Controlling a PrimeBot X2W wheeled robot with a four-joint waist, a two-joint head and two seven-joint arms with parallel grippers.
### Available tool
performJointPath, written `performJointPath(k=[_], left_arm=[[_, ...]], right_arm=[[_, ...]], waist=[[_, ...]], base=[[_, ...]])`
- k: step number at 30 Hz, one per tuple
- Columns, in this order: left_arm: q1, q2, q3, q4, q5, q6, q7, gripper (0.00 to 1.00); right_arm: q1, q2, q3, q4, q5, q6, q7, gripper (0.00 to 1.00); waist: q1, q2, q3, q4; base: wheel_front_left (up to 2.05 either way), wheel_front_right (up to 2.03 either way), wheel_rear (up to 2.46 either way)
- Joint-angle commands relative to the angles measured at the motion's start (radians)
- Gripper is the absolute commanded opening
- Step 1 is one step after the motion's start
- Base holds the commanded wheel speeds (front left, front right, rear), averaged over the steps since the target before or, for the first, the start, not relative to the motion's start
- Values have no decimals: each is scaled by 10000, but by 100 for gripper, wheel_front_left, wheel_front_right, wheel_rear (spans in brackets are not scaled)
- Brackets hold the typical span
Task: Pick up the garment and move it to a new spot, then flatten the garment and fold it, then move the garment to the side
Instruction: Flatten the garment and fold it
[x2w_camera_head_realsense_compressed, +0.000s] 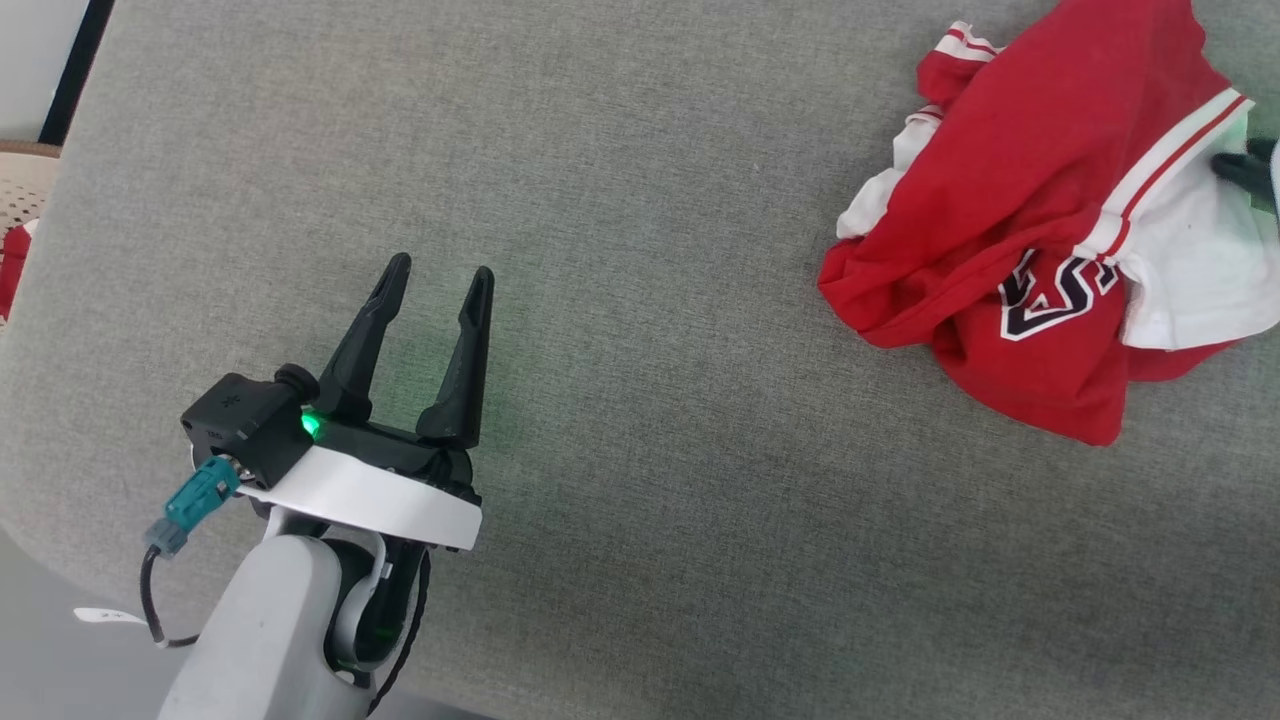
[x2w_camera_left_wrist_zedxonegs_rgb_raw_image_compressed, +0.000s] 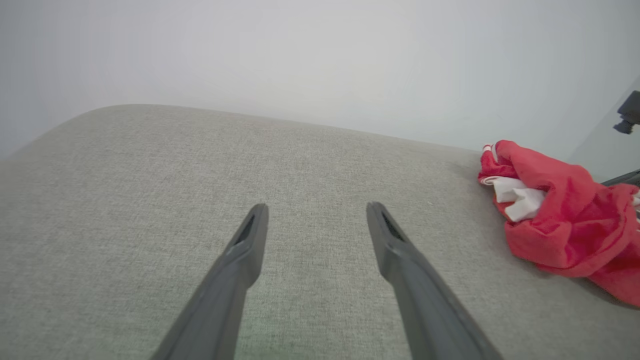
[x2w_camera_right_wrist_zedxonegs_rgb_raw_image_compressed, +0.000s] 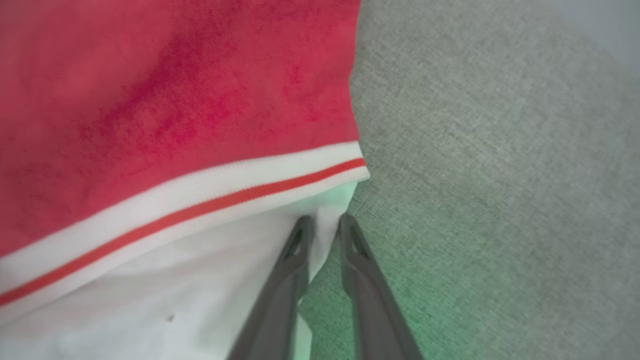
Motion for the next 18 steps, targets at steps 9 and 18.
performJointPath(k=[9,18], left_arm=[[232,-335,431,219,293,-282,-52,100],[450,-390,610,329,414,-403,-52,100]], right_arm=[[-313,-166,372,-61,369,-3,-1051,0],[114,-1075,-83,-263,870,-4,-2010,0]], waist=[[0,0,-88,-365],[0,0,-307,-923]], base=[[0,0,0],[0,0,0]])
